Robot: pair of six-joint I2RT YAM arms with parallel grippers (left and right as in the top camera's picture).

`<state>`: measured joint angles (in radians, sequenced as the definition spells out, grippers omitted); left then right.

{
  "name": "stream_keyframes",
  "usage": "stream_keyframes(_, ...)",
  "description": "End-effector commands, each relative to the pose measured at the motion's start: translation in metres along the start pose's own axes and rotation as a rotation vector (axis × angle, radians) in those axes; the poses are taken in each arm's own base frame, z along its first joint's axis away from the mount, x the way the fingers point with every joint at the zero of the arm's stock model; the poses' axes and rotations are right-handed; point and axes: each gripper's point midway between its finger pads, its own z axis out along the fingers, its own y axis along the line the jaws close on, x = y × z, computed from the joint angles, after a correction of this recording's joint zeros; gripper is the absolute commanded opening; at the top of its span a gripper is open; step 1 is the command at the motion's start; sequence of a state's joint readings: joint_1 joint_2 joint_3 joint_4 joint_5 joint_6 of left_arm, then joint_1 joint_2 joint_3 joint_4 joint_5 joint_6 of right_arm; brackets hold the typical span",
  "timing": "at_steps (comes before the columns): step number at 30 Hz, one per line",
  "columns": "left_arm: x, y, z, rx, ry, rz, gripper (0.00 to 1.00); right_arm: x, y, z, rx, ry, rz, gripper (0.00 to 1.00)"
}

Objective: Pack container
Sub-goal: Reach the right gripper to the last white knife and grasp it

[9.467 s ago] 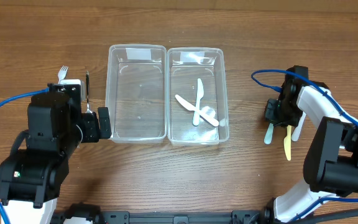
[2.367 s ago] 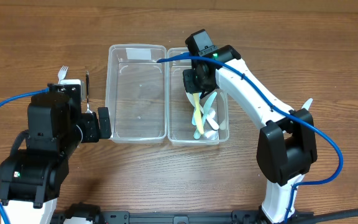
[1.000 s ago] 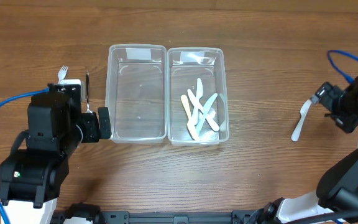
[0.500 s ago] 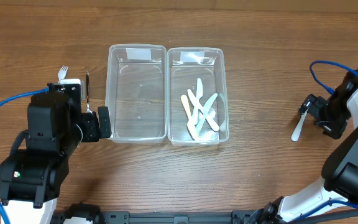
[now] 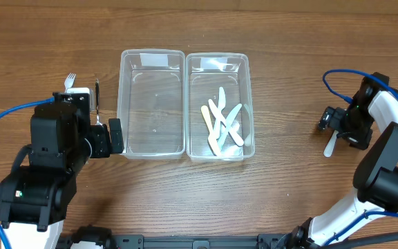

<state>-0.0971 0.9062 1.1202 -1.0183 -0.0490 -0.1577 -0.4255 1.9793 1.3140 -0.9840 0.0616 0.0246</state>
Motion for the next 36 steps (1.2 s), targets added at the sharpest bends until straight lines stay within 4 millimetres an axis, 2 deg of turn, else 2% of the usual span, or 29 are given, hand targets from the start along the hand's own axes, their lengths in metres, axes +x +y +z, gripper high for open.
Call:
stream_keyframes(1, -0.0075, 0.0015, -0.0060, -0.006, -0.026, 0.007, 1.00, 0.0055, -0.0031, 0.0157, 0.020, 0.044, -0.009, 1.00)
stream_keyframes(8, -0.0076, 0.0015, -0.0060, -0.006, -0.027, 0.007, 1.00, 0.0045, -0.0027, 0.0173, 0.019, 0.042, -0.008, 0.98)
stream_keyframes(13, -0.0076, 0.0015, -0.0060, -0.006, -0.027, 0.007, 1.00, 0.0045, -0.0027, 0.0173, 0.019, 0.042, -0.007, 0.82)
stream_keyframes(19, -0.0075, 0.0015, -0.0060, -0.006, -0.026, 0.007, 1.00, 0.0037, -0.0023, 0.0174, 0.018, 0.039, 0.001, 0.50)
stream_keyframes(21, -0.0075, 0.0015, -0.0060, -0.006, -0.026, 0.007, 1.00, 0.0036, -0.0020, 0.0174, 0.016, 0.038, 0.002, 0.42)
stream_keyframes(25, -0.0075, 0.0015, -0.0060, -0.006, -0.026, 0.007, 1.00, 0.0026, -0.0020, 0.0174, 0.015, 0.035, 0.004, 0.38)
stream_keyframes(29, -0.0075, 0.0015, -0.0060, -0.006, -0.026, 0.007, 1.00, 0.0019, -0.0019, 0.0175, 0.015, 0.032, 0.005, 0.28)
stream_keyframes(36, -0.0075, 0.0015, -0.0060, -0.006, -0.026, 0.007, 1.00, 0.0002, -0.0015, 0.0175, 0.014, 0.025, 0.004, 0.21)
